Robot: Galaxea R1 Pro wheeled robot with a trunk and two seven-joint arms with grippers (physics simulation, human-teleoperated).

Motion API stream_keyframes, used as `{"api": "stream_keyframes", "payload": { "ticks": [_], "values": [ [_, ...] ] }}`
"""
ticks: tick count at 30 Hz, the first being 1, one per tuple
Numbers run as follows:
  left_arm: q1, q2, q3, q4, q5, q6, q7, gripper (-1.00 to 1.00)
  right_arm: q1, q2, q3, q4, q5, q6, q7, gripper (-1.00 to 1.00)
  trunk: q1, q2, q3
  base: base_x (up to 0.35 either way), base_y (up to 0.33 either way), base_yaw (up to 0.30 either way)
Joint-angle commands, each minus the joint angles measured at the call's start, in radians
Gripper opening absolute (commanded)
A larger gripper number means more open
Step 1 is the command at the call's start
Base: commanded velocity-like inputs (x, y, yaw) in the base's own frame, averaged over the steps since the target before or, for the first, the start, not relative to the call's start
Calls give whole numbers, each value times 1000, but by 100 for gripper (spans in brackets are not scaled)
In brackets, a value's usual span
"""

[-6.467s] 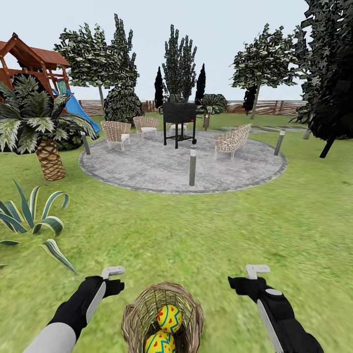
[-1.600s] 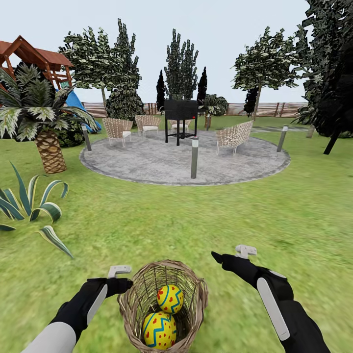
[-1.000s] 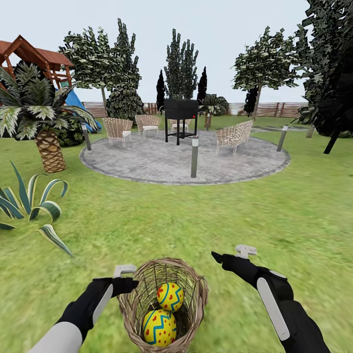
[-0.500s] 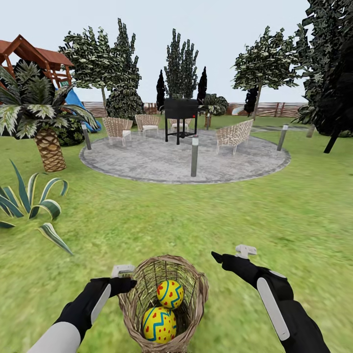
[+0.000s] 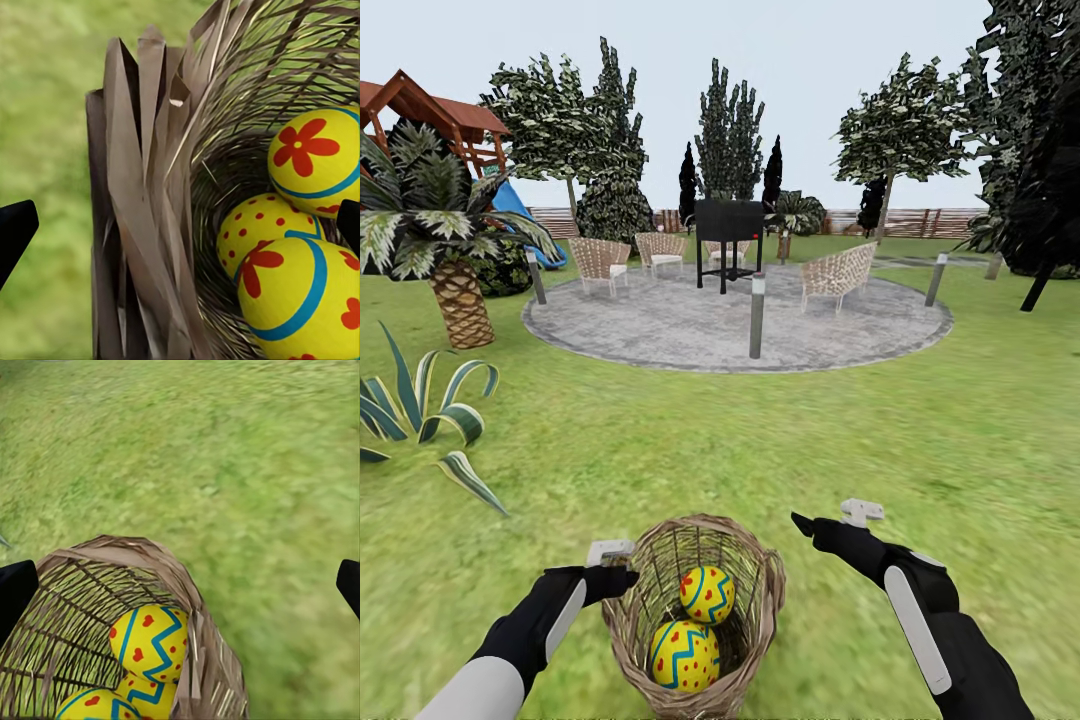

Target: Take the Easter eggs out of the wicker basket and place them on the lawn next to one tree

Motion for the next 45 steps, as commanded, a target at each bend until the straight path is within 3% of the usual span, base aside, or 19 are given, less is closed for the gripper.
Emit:
{"api": "stream_keyframes", "payload": {
  "ticks": [1,13,14,22,40,45],
  "values": [
    [0,1,-3,-2,10,6,2,100,-1,0,0,-1,-1,5,2,100,0,0,-1,0,0,0],
    [0,3,-2,-1,9,6,5,100,-1,0,0,-1,-1,5,3,100,0,0,-1,0,0,0],
    [0,3,-2,-1,9,6,5,-100,-1,0,0,-1,-1,5,3,100,0,0,-1,0,0,0],
    [0,3,17,0,10,6,5,-100,-1,0,0,-1,-1,6,3,100,0,0,-1,0,0,0],
    [0,2,15,-2,10,6,1,-100,-1,0,-2,-1,-2,10,3,100,0,0,-1,0,0,0],
    [0,2,17,-2,10,6,0,-100,-1,0,-2,-1,-2,10,3,100,-19,35,15,0,0,0]
  ]
}}
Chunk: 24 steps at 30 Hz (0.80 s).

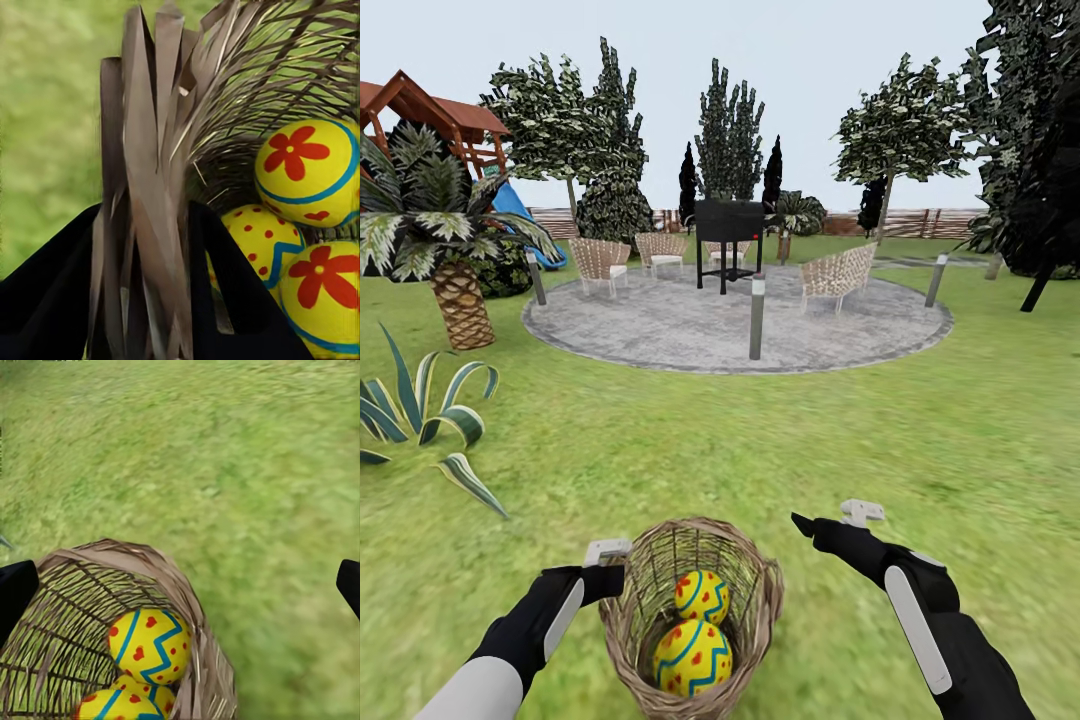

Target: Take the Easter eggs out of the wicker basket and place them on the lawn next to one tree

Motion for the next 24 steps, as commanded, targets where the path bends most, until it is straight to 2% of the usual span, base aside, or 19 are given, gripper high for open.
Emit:
{"api": "stream_keyframes", "payload": {
  "ticks": [1,24],
  "values": [
    [0,0,-1,-1,8,6,0,-100,-1,0,-1,-1,0,5,3,100,-4,7,2,0,0,0],
    [-1,0,-1,-1,9,6,0,-100,-1,1,-1,-1,0,5,3,100,-92,168,74,0,0,0]
  ]
}}
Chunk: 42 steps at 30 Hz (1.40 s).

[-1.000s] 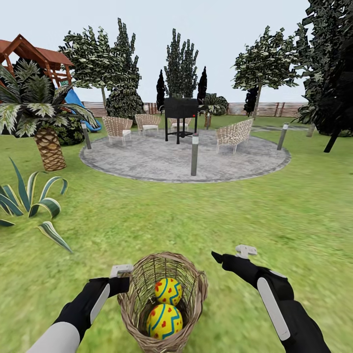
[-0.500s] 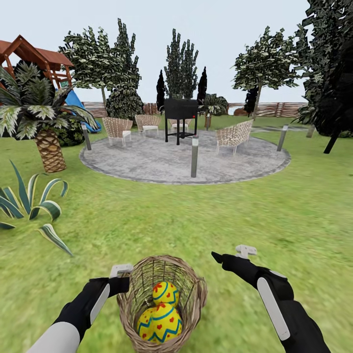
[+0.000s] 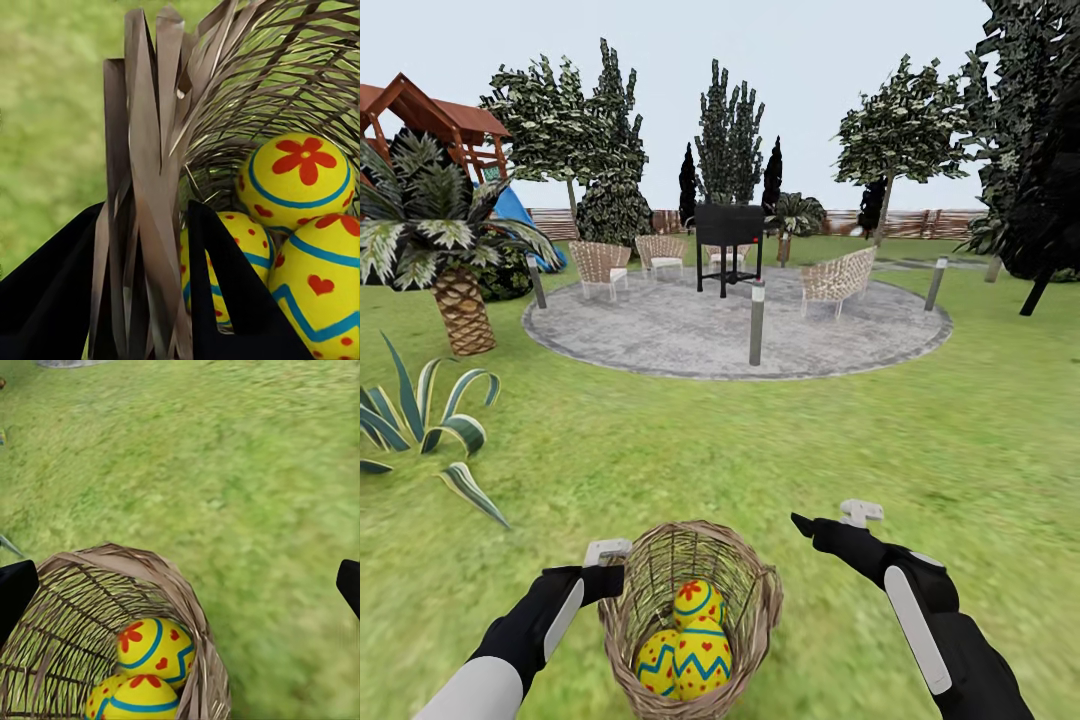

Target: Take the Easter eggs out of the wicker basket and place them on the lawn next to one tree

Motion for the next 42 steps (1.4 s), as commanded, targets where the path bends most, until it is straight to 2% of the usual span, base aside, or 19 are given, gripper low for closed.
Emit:
{"api": "stream_keyframes", "payload": {
  "ticks": [1,22,25,42],
  "values": [
    [0,0,-1,-2,15,6,1,-100,-1,0,-1,-1,0,5,3,100,-4,7,2,0,0,0],
    [0,1,0,-2,15,8,1,-100,-1,0,1,-1,0,5,2,100,-85,154,68,0,0,0],
    [0,2,0,-2,15,7,1,-100,-1,1,12,-1,1,5,1,100,-96,175,78,0,0,-19],
    [0,0,0,-1,16,7,1,-100,-1,1,12,-1,1,5,2,100,-161,294,145,0,0,-250]
  ]
}}
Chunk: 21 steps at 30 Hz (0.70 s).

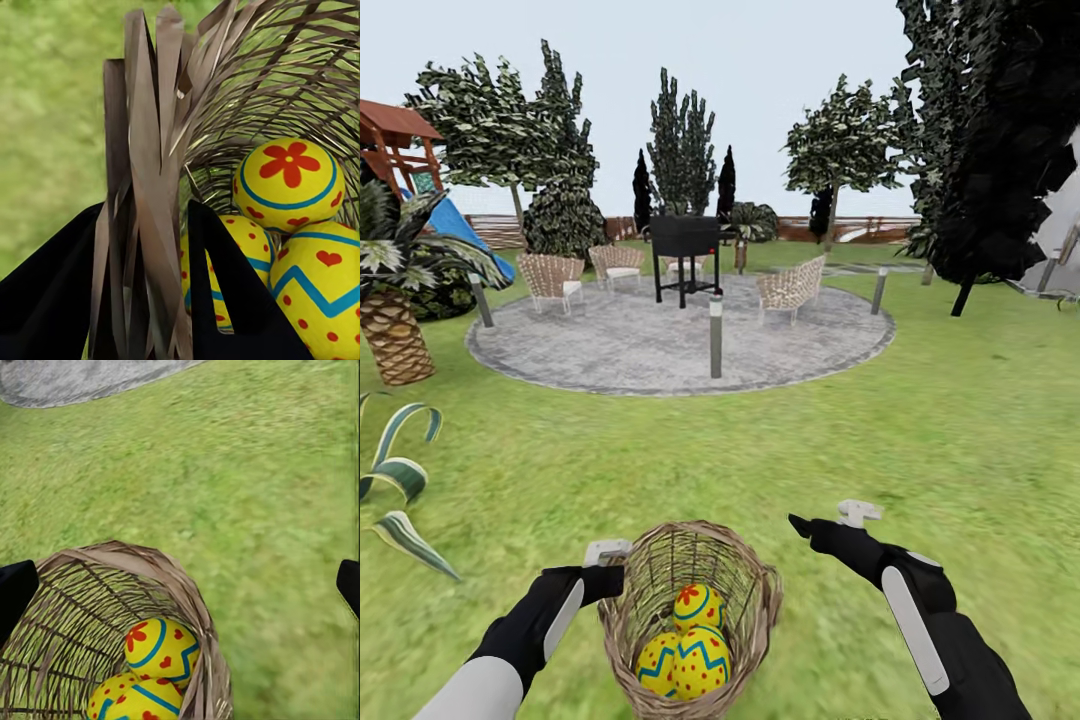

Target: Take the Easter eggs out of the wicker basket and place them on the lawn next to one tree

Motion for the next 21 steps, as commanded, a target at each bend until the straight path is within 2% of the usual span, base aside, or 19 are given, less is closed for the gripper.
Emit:
{"api": "stream_keyframes", "payload": {
  "ticks": [1,6,15,21],
  "values": [
    [0,1,-1,-2,15,6,1,-100,-1,0,1,0,-1,4,1,100,-4,7,3,0,0,-256],
    [0,1,-1,-1,15,6,1,-100,-1,0,1,0,-1,4,1,100,-23,42,23,0,0,-256],
    [0,1,-2,-2,15,5,1,-100,-1,0,1,0,-1,4,1,100,-23,42,32,0,0,-254],
    [0,1,-2,-4,15,5,1,-100,-1,0,-2,1,-2,6,1,100,-23,42,33,0,0,-142]
  ]
}}
